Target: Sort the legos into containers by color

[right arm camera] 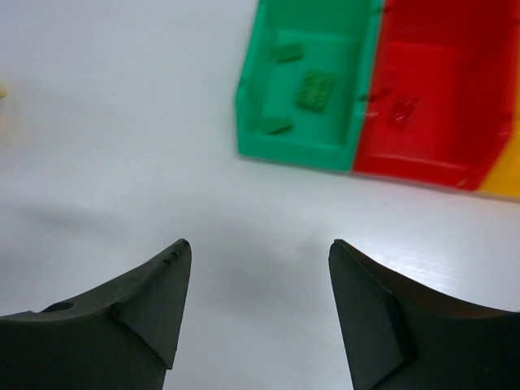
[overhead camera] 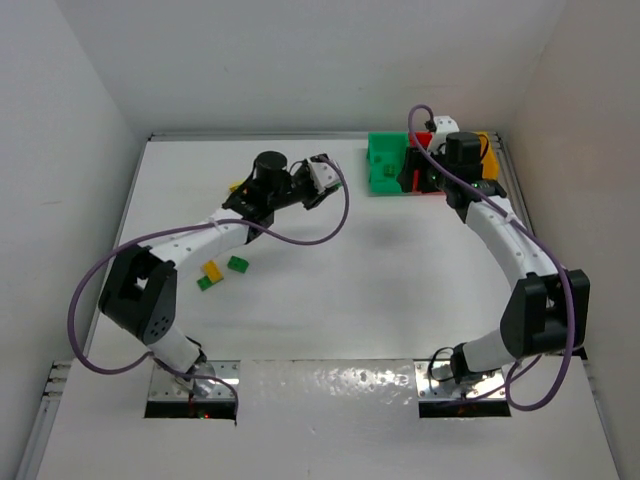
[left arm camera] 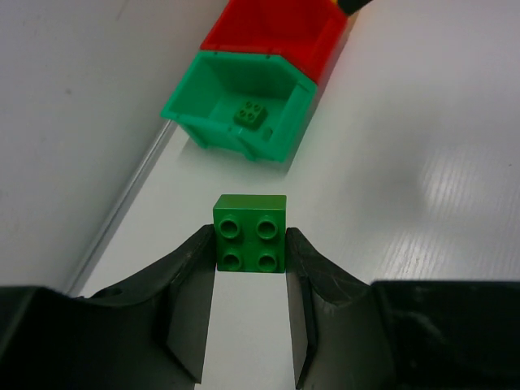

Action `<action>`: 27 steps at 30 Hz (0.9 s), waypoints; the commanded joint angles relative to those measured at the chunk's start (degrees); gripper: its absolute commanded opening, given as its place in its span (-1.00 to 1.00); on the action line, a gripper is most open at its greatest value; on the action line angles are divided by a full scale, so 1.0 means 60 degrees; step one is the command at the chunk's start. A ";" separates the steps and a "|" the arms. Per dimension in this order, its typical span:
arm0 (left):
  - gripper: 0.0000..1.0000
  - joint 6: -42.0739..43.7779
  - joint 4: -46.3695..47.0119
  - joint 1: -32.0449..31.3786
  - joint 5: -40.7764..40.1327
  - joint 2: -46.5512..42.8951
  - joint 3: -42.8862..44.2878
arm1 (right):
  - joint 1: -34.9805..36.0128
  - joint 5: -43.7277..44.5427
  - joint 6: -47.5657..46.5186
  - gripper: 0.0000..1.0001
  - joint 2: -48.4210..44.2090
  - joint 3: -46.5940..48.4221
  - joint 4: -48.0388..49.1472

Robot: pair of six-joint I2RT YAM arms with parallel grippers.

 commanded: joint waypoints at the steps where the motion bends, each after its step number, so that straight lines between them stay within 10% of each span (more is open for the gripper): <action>1: -1.00 0.1239 0.1072 -0.0412 0.0520 0.0053 0.0246 | 0.0096 -0.2227 0.0546 0.34 -0.0260 0.0775 -0.0676; 9: -1.00 0.2735 0.1192 -0.0427 0.1939 -0.0913 -0.0807 | 0.0681 -0.5597 0.2902 0.23 -0.0787 -0.0158 0.1810; 27: -1.00 0.2253 0.0444 -0.0515 0.2059 -0.1529 -0.1072 | 0.1869 -0.5425 0.3388 0.20 -0.0554 -0.0496 0.2443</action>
